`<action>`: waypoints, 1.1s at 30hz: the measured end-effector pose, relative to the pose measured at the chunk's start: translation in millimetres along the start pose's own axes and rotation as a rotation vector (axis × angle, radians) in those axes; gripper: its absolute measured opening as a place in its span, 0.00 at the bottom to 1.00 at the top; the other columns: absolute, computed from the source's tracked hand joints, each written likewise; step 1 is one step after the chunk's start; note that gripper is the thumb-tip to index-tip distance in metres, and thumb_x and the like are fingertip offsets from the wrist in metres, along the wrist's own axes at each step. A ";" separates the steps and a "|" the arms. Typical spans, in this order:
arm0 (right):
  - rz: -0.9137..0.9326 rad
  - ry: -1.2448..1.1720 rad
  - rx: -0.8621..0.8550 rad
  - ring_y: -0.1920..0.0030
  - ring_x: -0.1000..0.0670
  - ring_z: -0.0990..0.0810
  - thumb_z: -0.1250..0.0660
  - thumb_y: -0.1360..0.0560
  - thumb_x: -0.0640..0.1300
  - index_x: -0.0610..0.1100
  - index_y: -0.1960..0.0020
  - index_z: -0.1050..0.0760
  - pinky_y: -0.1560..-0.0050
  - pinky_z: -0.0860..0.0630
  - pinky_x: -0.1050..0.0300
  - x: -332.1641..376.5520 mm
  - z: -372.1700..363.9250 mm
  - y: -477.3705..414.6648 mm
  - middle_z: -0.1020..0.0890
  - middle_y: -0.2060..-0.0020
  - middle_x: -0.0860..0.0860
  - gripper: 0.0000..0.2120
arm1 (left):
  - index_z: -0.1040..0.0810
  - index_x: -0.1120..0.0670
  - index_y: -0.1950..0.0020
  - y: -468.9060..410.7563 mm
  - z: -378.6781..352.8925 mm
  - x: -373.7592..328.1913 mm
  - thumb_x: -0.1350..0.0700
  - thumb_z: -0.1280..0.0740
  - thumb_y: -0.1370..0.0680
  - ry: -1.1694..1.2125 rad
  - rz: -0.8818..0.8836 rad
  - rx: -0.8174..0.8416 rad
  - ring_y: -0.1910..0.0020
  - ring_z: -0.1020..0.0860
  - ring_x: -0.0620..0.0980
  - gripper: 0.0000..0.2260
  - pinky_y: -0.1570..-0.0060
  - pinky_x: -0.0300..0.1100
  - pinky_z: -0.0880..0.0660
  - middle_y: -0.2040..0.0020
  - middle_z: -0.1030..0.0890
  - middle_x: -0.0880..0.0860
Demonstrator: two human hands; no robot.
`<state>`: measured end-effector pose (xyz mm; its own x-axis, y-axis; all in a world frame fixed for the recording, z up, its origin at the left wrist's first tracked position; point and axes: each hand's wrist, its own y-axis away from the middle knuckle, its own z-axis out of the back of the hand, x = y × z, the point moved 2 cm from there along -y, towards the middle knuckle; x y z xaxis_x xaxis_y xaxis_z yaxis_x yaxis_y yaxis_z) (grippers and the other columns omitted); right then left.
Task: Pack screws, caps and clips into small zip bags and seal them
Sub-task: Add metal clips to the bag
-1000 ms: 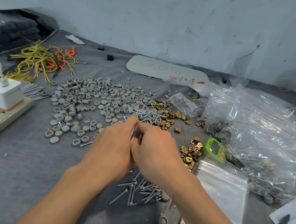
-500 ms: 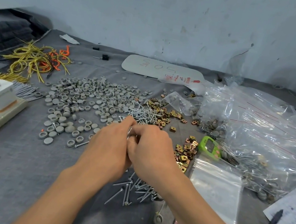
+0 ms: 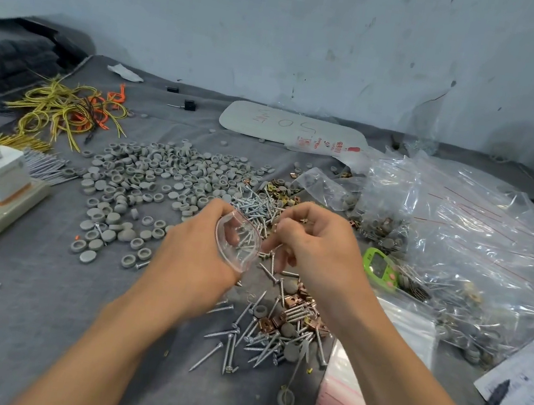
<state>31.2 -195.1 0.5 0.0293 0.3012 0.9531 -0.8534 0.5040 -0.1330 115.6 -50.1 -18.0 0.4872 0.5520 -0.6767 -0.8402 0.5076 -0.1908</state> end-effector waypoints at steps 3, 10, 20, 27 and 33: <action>0.053 0.025 0.027 0.73 0.54 0.24 0.28 0.23 0.41 0.47 0.58 0.16 0.69 0.27 0.58 0.9 -4.9 0.7 0.15 0.68 0.47 0.06 | 0.30 0.39 0.48 1.4 -1.3 -4.0 0.55 0.21 0.34 0.021 -0.012 0.031 0.57 0.23 0.36 0.23 0.63 0.36 0.31 0.55 0.20 0.40; 0.124 0.037 -0.094 0.60 0.47 0.14 0.26 0.23 0.43 0.51 0.55 0.12 0.57 0.15 0.50 10.0 0.8 -3.5 0.13 0.63 0.54 0.05 | 0.25 0.40 0.51 -1.5 -2.0 -4.5 0.57 0.24 0.33 0.172 -0.005 -0.016 0.62 0.20 0.38 0.17 0.64 0.42 0.25 0.56 0.18 0.37; -0.055 0.992 0.251 0.55 0.47 0.16 0.27 0.25 0.46 0.55 0.51 0.15 0.51 0.16 0.50 -27.6 20.6 -6.4 0.15 0.56 0.51 0.05 | 0.30 0.40 0.49 -3.3 10.2 8.8 0.55 0.28 0.26 -0.060 0.076 -0.213 0.55 0.22 0.48 0.15 0.57 0.48 0.27 0.55 0.20 0.41; -0.042 0.808 0.093 0.63 0.57 0.17 0.31 0.22 0.41 0.56 0.54 0.16 0.59 0.18 0.58 -35.5 15.9 -26.4 0.15 0.60 0.59 0.11 | 0.31 0.40 0.47 -4.7 12.8 19.1 0.54 0.27 0.26 -0.077 0.125 -0.216 0.58 0.26 0.48 0.16 0.59 0.46 0.32 0.59 0.25 0.40; -0.039 0.838 0.209 0.50 0.46 0.14 0.39 0.16 0.41 0.51 0.26 0.27 0.51 0.18 0.51 -50.7 -8.6 -59.8 0.26 0.32 0.49 0.20 | 0.31 0.41 0.47 -7.3 16.4 23.1 0.52 0.25 0.26 -0.075 0.133 -0.203 0.60 0.26 0.43 0.16 0.63 0.45 0.34 0.59 0.25 0.38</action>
<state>85.3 -233.5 -42.2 0.3641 0.8259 0.4306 -0.9197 0.3917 0.0264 136.9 -30.2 -20.6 0.3791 0.6566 -0.6521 -0.9250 0.2881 -0.2477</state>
